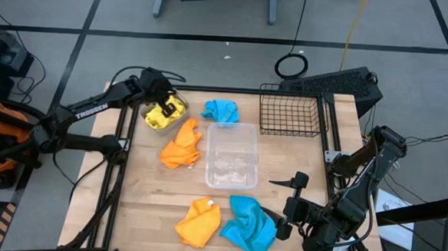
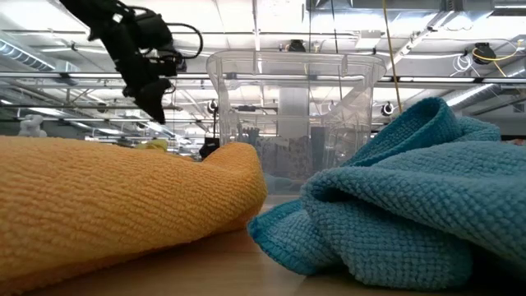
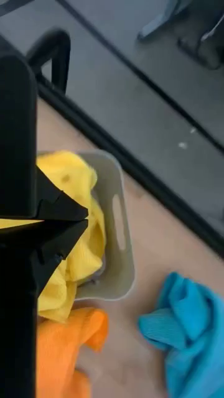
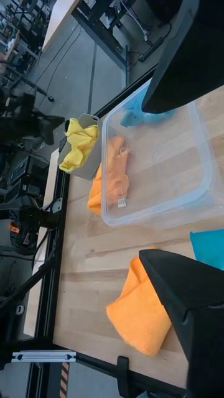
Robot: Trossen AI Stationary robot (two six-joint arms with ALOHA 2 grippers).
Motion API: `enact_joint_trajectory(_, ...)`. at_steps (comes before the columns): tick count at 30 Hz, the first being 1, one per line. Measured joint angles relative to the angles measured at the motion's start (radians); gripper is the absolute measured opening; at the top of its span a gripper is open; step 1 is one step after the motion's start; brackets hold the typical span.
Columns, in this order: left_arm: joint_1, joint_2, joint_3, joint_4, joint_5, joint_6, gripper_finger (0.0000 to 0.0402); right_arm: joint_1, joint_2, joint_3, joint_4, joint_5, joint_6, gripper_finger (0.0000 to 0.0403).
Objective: Sort microfiber towel by color & place in baskets
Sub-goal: Put the yellow towel into the gray bin
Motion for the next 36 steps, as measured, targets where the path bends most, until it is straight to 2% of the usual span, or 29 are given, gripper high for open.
enact_joint_trajectory(10, 0.001, 0.26, -0.001, 0.011, 0.005, -0.026, 0.0004, 0.014, 0.0, 0.0, 0.001, -0.002, 0.006, 0.0367)
enact_joint_trajectory(14, 0.003, 0.322, -0.002, 0.017, 0.005, -0.025, 0.0004, 0.016, 0.0, 0.0, 0.001, -0.004, 0.006, 0.0367)
enact_joint_trajectory(19, 0.006, 0.291, 0.009, -0.009, 0.012, -0.025, 0.0004, 0.016, 0.0, 0.0, 0.0, -0.005, 0.006, 0.0367)
enact_joint_trajectory(25, 0.001, 0.157, 0.06, -0.103, 0.013, -0.037, 0.0004, 0.016, 0.0, 0.0, -0.002, -0.001, 0.005, 0.0367)
enact_joint_trajectory(29, -0.001, 0.064, 0.069, -0.111, 0.0, -0.052, 0.0004, 0.016, 0.0, 0.0, -0.002, -0.001, 0.005, 0.0367)
enact_joint_trajectory(33, 0.027, 0.062, 0.062, -0.104, -0.006, -0.052, 0.0004, 0.016, 0.0, 0.0, -0.002, -0.001, 0.005, 0.0367)
enact_joint_trajectory(36, 0.062, 0.112, 0.023, -0.064, -0.007, -0.047, 0.0004, 0.016, 0.0, 0.0, -0.002, -0.001, 0.006, 0.0367)
